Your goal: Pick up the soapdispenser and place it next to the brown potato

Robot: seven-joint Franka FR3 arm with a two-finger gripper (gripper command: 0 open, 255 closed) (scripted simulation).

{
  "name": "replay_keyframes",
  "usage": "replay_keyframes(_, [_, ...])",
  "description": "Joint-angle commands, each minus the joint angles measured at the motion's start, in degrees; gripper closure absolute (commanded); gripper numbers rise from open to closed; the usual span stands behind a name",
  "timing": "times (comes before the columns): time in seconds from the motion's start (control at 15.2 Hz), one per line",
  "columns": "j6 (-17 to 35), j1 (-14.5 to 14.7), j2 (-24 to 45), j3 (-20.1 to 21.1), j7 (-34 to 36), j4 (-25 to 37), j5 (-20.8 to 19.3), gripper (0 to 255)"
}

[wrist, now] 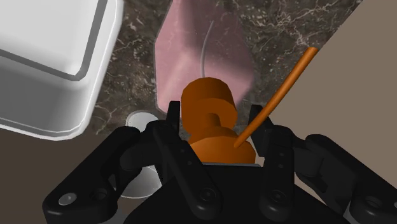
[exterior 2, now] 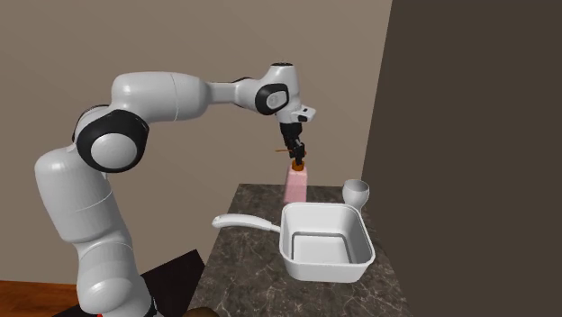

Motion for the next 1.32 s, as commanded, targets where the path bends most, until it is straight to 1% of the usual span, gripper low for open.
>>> replay_keyframes(0.0, [-1.6, 0.0, 0.1, 0.0, 0.0, 1.7, 0.0, 255])
replay_keyframes(0.59, [-9.1, 0.1, 1.8, 0.1, 0.1, 10.8, -0.1, 255])
replay_keyframes(0.66, [-9.3, 0.1, 1.8, 0.1, 0.1, 11.0, -0.1, 255])
replay_keyframes(0.92, [-9.6, -1.4, -6.2, -1.3, -2.7, 3.3, 0.8, 255])
replay_keyframes(1.25, [-11.4, -2.8, -15.3, -3.5, -6.4, -4.0, 1.2, 255])
